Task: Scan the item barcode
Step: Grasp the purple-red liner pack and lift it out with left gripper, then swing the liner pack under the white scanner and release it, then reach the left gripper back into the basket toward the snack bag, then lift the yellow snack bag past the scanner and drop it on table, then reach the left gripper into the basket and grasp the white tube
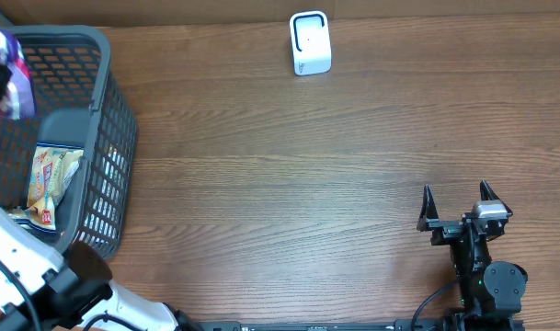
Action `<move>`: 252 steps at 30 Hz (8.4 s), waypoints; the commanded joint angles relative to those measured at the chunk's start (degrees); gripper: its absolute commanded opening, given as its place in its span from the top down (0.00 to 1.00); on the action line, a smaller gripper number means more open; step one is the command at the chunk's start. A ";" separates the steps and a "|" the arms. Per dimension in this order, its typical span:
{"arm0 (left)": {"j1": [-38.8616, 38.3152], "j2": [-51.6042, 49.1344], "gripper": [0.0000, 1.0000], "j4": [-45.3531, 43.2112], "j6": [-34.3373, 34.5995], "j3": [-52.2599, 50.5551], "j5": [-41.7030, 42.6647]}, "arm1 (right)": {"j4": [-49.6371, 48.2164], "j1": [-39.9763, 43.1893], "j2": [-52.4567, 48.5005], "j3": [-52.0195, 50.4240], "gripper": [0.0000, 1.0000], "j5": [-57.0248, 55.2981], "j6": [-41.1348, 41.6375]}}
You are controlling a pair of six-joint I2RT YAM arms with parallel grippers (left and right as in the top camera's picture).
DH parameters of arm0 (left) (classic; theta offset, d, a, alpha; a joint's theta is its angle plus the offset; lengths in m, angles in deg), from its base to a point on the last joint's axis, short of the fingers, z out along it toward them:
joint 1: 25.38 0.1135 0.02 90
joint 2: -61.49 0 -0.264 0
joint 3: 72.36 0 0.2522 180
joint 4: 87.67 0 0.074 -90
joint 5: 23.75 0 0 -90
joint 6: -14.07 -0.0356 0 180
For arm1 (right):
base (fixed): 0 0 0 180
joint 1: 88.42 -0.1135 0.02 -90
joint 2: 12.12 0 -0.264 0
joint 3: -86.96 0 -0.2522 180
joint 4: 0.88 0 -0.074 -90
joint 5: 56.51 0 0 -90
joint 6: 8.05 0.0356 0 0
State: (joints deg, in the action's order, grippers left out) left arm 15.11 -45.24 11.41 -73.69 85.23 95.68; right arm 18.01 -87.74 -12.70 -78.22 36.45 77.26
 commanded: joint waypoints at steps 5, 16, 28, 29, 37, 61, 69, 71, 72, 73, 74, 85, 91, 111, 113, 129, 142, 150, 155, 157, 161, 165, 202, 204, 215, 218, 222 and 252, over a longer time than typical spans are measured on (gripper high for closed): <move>-12.55 8.79 0.96 7.10 1.09 5.55 13.66 | -0.42 -0.09 0.42 -0.57 0.00 -0.35 0.20; -55.58 4.42 0.96 11.02 3.80 -10.29 -9.97 | -0.42 -0.09 0.42 -0.57 0.00 -0.35 0.20; -73.53 -12.50 0.45 -4.87 16.00 -39.85 -20.02 | -0.42 -0.09 0.42 -0.57 0.00 -0.35 0.20; -73.53 -13.38 0.28 -4.33 15.69 -39.85 -18.88 | -0.39 -0.09 0.42 -0.57 0.00 -0.35 0.20; -68.87 -12.17 0.00 5.86 11.85 -25.70 -15.85 | -0.42 -0.09 0.42 -0.57 0.00 -0.35 0.20; -0.83 11.61 0.00 11.43 5.42 -10.05 -21.70 | -0.42 -0.09 0.42 -0.57 0.00 -0.35 0.20; -3.56 11.21 0.00 -0.44 5.46 -32.98 -39.80 | -0.39 -0.09 0.42 -0.57 0.00 -0.35 0.20; -3.56 11.17 0.00 -3.74 5.42 -37.31 -39.93 | -0.42 -0.09 0.42 -0.57 0.00 -0.35 0.20; -3.56 11.17 0.00 -9.01 4.24 -43.06 -40.11 | -0.42 -0.09 0.42 -0.57 0.00 -0.35 0.20; -3.56 11.17 0.00 -11.30 3.52 -45.24 -40.00 | -0.42 -0.09 0.42 -0.57 0.00 -0.35 0.20; -3.58 11.17 0.00 -13.51 2.73 -47.36 -40.00 | -0.42 -0.09 0.42 -0.57 0.00 -0.35 0.20; -3.78 10.40 0.04 -40.87 -11.67 -70.40 -43.28 | -0.42 -0.09 0.42 -0.57 0.00 -0.35 0.20; -3.76 10.23 0.11 -48.00 -14.60 -75.58 -43.39 | -0.42 -0.09 0.42 -0.57 0.00 -0.35 0.20; -3.78 1.84 0.96 -49.09 -13.46 -75.38 -47.34 | -0.42 -0.09 0.42 -0.57 0.00 -0.35 0.20; -3.78 2.54 0.96 -47.50 -10.60 -73.05 -47.41 | -0.42 -0.09 0.42 -0.57 0.00 -0.35 0.20; -4.17 27.76 0.96 -34.10 2.78 -46.49 -1.81 | -0.42 -0.09 0.42 -0.57 0.00 -0.35 0.20; -25.53 37.38 0.96 -20.31 5.27 -48.19 14.23 | -0.42 -0.09 0.42 -0.57 0.00 -0.35 0.20; -47.67 31.12 0.96 -16.31 12.02 -62.05 -10.32 | -0.42 -0.09 0.42 -0.57 0.00 -0.35 0.20; -54.01 25.22 0.96 -19.50 18.49 -70.14 -25.35 | -0.42 -0.09 0.42 -0.57 0.00 -0.35 0.20; -54.40 22.97 0.96 -20.76 19.06 -70.75 -27.04 | -0.42 -0.09 0.42 -0.57 0.00 -0.35 0.20; -54.40 20.72 0.78 -24.11 19.15 -70.64 -22.18 | -0.42 -0.09 0.42 -0.57 0.00 -0.35 0.20; -54.18 21.38 0.65 -21.92 17.18 -63.14 -20.63 | -0.42 -0.09 0.42 -0.57 0.00 -0.35 0.20; -38.16 19.87 0.00 11.41 13.51 -15.93 -16.48 | -0.42 -0.09 0.42 -0.57 0.00 -0.35 0.20; -32.87 20.02 0.00 11.47 12.74 -10.05 -18.36 | -0.42 -0.09 0.42 -0.57 0.00 -0.35 0.20; -0.15 11.54 0.00 7.76 19.61 -5.77 -34.82 | -0.42 -0.09 0.42 -0.57 0.00 -0.35 0.20; 0.57 6.51 0.00 8.02 16.39 -5.77 -30.99 | -0.42 -0.09 0.42 -0.57 0.00 -0.35 0.20; 0.70 -1.77 0.00 7.78 12.46 -5.77 -27.87 | -0.39 -0.09 0.42 -0.57 0.00 -0.35 0.20; -7.04 -19.52 0.09 -0.31 -3.56 -36.79 -20.55 | -0.42 -0.09 0.42 -0.57 0.00 -0.35 0.20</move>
State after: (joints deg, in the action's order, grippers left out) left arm 10.30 -64.54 12.70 -75.33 51.57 75.48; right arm 18.01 -87.71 -12.74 -78.22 36.45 77.24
